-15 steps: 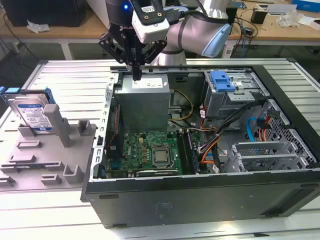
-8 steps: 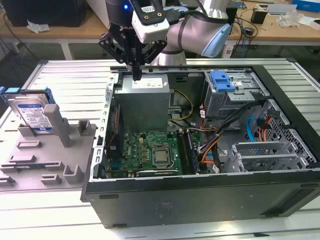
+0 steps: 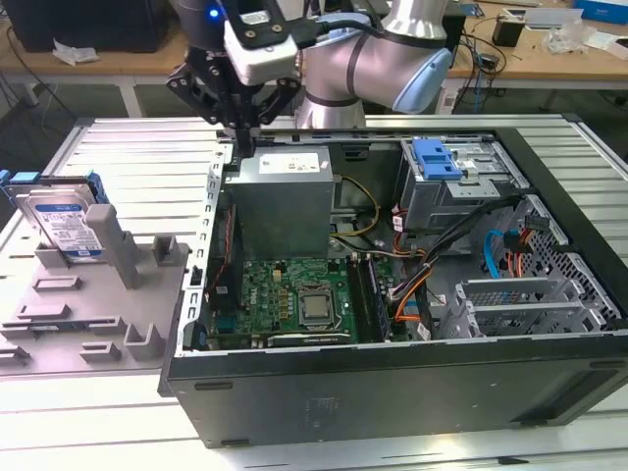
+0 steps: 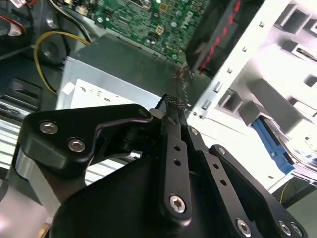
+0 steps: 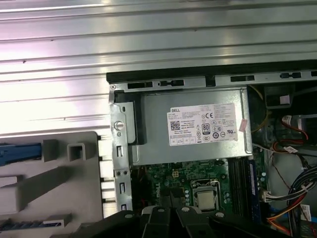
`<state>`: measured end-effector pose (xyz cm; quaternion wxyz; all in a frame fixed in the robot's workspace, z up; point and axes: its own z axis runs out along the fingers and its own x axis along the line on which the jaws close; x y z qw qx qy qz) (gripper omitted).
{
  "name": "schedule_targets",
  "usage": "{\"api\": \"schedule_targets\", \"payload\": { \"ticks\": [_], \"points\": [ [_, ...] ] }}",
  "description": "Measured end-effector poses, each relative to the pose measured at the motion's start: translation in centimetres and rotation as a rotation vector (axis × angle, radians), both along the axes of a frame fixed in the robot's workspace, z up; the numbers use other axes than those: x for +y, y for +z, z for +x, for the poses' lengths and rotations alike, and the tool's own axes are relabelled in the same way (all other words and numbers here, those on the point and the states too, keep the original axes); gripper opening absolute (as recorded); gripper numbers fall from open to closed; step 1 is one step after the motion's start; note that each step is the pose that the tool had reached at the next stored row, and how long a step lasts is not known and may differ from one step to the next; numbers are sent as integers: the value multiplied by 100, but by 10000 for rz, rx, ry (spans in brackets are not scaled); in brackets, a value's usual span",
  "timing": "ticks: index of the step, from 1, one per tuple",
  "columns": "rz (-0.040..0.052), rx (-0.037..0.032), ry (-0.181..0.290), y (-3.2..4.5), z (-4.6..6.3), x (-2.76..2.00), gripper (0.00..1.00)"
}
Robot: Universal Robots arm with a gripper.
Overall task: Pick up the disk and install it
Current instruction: 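Reach for the disk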
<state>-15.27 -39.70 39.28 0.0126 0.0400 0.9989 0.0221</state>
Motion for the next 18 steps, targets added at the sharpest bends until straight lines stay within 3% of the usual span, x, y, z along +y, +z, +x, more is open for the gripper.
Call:
{"api": "schedule_targets", "payload": {
  "ticks": [3, 8, 12, 16, 18],
  "points": [
    [-1, 1, -25, 0, -109, 9, 11],
    [0, 0, -83, -1, -414, 44, 11],
    [-1, 1, -106, 0, -543, 57, 11],
    [0, 0, -154, -1, -849, 85, 11],
    [-1, 1, -167, 0, -931, 92, 11]
  ]
}}
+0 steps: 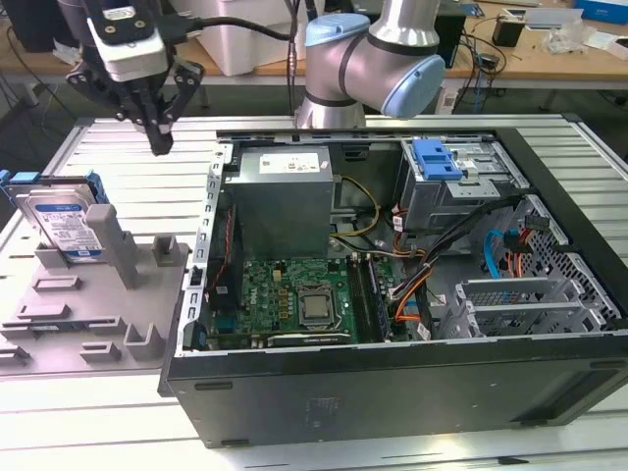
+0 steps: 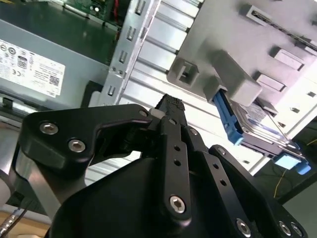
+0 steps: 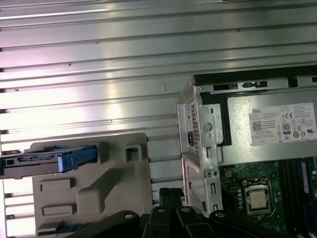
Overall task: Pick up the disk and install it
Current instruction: 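Reach for the disk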
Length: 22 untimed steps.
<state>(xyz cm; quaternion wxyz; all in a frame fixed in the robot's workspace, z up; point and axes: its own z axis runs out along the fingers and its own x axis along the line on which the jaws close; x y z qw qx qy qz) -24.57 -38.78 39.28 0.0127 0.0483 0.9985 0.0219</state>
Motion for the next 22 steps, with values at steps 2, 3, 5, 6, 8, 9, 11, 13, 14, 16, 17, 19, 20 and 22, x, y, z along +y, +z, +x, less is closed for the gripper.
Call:
{"api": "schedule_targets", "payload": {
  "ticks": [2, 3, 5, 6, 8, 9, 11, 13, 14, 16, 17, 19, 20, 22],
  "points": [
    [1, 0, -15, 0, -102, 11, 11],
    [1, -1, -28, -1, -160, 19, 11],
    [1, 0, -45, 0, -245, 30, 11],
    [1, 1, -51, 0, -277, 35, 11],
    [1, -1, -73, 0, -357, 47, 11],
    [0, -1, -82, 0, -388, 51, 11],
    [2, -1, -102, -1, -457, 61, 11],
    [1, 0, -122, -1, -520, 70, 11],
    [1, 0, -141, -1, -573, 78, 11],
    [1, 0, -160, -1, -631, 86, 11],
    [1, 0, -168, -1, -658, 90, 11],
    [1, -1, -200, -1, -757, 104, 11],
    [0, 0, -212, -1, -794, 109, 11],
    [1, -1, -233, -1, -860, 119, 11]
  ]
}}
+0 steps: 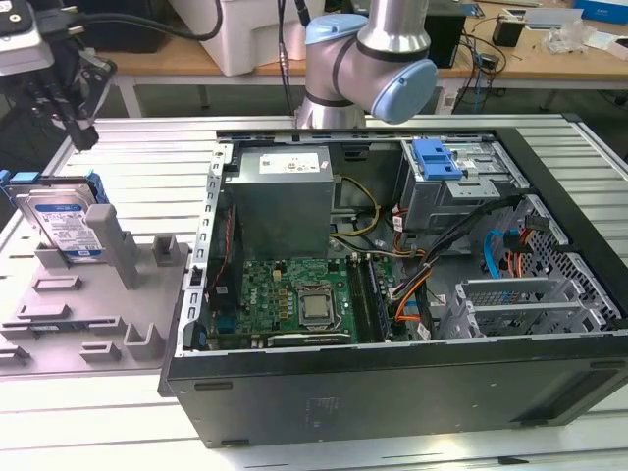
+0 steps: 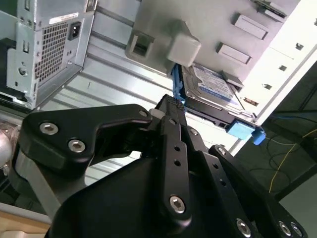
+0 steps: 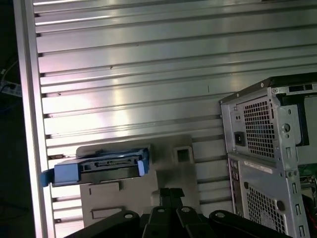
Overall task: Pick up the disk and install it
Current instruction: 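Reach for the disk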
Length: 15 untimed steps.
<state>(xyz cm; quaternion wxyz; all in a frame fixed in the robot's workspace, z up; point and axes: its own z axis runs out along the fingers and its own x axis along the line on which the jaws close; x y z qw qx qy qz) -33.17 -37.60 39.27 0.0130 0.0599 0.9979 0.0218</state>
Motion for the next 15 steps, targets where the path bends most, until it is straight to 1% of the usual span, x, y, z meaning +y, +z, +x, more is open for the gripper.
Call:
{"api": "schedule_targets", "payload": {
  "ticks": [3, 4, 6, 8, 11, 13, 15],
  "points": [
    [-1, 1, -31, 0, -100, 15, 11],
    [0, 0, -51, -1, -167, 28, 11],
    [0, 1, -55, -3, -241, 57, 11],
    [0, 0, -64, -7, -332, 95, 11],
    [0, 0, -81, -10, -414, 125, 11],
    [0, 0, -108, -15, -500, 155, 11],
    [0, 0, -130, -19, -557, 173, 11]
  ]
}}
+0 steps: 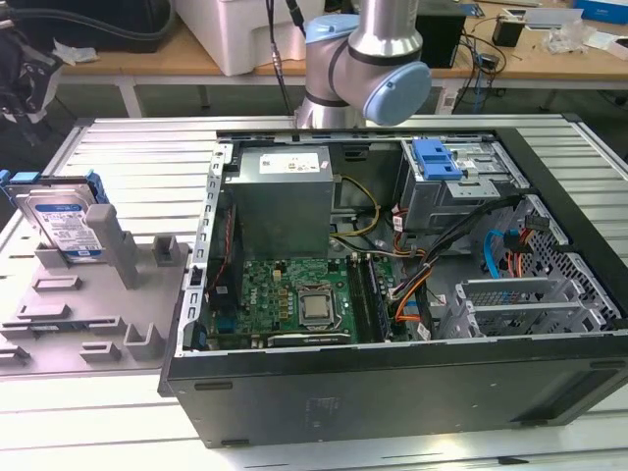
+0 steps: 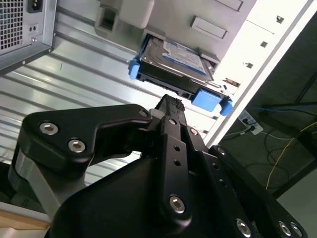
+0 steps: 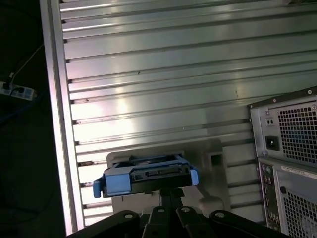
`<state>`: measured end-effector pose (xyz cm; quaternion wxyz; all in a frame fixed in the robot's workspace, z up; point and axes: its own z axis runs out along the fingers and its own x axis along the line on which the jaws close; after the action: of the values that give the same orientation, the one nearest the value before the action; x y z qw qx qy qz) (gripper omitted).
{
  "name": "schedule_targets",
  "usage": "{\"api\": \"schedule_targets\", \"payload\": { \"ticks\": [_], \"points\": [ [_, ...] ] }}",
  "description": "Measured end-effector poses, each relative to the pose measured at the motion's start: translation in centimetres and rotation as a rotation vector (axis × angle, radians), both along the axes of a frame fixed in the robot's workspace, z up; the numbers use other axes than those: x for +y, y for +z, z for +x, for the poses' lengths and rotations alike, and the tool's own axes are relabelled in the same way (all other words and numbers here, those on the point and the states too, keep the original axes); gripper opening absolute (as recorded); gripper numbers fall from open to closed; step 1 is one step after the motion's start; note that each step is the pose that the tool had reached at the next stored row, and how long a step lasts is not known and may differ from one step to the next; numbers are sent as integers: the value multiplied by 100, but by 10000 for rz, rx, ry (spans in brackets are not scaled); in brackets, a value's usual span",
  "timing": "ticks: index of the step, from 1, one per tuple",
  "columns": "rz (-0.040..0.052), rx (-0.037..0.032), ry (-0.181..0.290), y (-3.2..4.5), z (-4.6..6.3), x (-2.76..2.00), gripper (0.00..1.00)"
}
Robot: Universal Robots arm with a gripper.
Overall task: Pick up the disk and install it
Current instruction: 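Reach for the disk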
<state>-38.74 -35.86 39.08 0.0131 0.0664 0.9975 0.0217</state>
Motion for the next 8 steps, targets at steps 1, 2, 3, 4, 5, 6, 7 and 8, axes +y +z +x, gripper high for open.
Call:
{"api": "schedule_targets", "payload": {
  "ticks": [1, 2, 3, 4, 5, 6, 7, 8],
  "points": [
    [0, 0, -15, -2, -36, 11, 11],
    [0, 0, -25, -3, -60, 18, 11],
    [0, 1, -35, -3, -85, 25, 11],
    [0, 1, -47, -4, -109, 31, 11],
    [0, 1, -57, -5, -132, 39, 11],
    [0, 0, -65, -6, -152, 47, 11],
    [1, 2, -76, -6, -175, 61, 11],
    [0, 0, -78, -6, -178, 63, 11]
  ]
}}
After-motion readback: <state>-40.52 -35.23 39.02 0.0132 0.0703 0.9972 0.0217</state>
